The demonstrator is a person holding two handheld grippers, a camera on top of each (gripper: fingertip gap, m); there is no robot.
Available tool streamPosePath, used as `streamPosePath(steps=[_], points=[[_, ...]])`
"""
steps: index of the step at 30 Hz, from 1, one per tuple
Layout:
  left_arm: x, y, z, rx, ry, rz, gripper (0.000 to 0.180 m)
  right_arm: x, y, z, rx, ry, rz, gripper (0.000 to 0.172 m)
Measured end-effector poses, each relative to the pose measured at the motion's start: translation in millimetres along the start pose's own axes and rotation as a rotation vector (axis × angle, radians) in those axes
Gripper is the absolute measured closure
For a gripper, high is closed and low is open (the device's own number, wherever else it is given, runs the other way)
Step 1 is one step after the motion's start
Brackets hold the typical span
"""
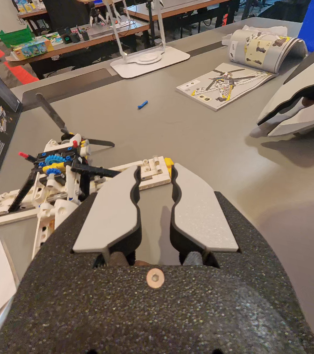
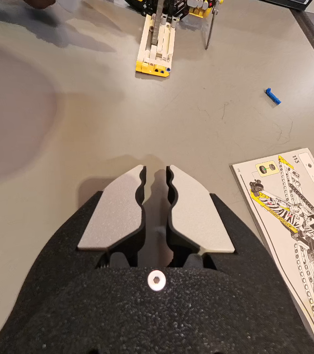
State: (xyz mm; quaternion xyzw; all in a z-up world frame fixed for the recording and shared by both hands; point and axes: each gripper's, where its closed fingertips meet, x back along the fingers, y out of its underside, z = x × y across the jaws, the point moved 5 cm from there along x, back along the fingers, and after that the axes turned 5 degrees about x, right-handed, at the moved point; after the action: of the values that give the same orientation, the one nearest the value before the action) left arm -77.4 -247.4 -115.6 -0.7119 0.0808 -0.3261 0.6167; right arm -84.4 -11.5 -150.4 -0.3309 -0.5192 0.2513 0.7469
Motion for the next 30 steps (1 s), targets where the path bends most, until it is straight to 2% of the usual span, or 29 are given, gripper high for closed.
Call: streamPosePath(steps=[19,22,26,30], points=[[17.6,9.3,-7.8,-0.006,-0.001,-0.016,0.148,-4.5,1.6,2.6,-0.019,-0.005,-0.045,0.144],[33.6,13.0,-22.8,-0.023,-0.072,-0.031,0.146,-5.7,2.3,2.5,-0.019,-0.006,-0.060,0.142],[71.7,21.5,-52.1,-0.015,-0.216,-0.063,0.144,-6.3,1.6,2.6,-0.016,0.001,-0.064,0.142],[104.6,35.6,-72.2,0.010,-0.301,-0.120,0.143,-13.5,-5.0,2.9,-0.008,0.001,-0.072,0.140]])
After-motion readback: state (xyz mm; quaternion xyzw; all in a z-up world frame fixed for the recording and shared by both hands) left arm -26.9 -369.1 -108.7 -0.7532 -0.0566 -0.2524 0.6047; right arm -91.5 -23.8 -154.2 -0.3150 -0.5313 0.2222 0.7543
